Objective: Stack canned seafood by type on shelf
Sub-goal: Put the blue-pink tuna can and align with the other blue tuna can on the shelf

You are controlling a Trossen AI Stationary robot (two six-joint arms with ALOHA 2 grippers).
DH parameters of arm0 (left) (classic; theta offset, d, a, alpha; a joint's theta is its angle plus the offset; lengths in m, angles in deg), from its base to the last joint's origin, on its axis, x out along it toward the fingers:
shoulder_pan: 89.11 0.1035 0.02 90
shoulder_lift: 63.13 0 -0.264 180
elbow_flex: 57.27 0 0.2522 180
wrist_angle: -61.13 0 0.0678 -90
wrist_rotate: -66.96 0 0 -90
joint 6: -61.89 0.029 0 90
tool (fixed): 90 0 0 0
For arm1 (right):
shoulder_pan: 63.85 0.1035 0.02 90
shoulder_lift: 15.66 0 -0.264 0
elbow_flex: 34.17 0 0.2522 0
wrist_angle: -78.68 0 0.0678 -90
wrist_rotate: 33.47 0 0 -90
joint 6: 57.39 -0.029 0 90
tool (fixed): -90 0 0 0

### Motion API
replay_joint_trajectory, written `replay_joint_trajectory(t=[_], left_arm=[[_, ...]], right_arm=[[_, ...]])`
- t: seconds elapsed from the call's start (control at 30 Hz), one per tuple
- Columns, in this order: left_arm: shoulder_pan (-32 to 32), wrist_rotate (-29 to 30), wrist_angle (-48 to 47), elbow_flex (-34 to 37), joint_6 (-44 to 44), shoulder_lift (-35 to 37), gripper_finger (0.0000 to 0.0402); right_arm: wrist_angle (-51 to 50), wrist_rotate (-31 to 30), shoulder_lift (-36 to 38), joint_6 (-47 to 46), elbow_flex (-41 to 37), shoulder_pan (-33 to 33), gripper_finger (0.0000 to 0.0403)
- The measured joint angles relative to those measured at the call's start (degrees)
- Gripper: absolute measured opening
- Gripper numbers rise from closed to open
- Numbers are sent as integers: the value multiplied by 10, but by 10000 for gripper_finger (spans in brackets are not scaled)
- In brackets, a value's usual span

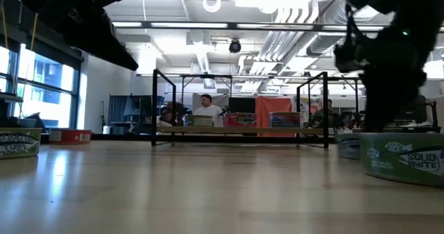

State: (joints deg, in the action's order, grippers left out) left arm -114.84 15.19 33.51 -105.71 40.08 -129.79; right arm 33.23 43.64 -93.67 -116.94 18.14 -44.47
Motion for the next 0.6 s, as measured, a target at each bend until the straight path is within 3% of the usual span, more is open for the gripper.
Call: replay_joint_trajectory(t=[0.13, 0.23, 0.37, 0.5, 0.6], left_arm=[[0, 0, 17, 0, 17, 0, 0], [0, -1, 22, 0, 20, 0, 0], [0, -2, 18, 0, 28, 0, 0], [0, -30, 1, 0, 34, 1, 0], [3, -59, -95, -26, 17, 8, 0]], right_arm=[[138, -3, 0, 158, 20, 0, 137], [183, -18, 0, 224, 30, 0, 137], [201, -53, 0, 234, 31, 0, 137], [219, -133, -12, 208, 28, 4, 137], [279, -190, -34, 222, 28, 10, 137]])
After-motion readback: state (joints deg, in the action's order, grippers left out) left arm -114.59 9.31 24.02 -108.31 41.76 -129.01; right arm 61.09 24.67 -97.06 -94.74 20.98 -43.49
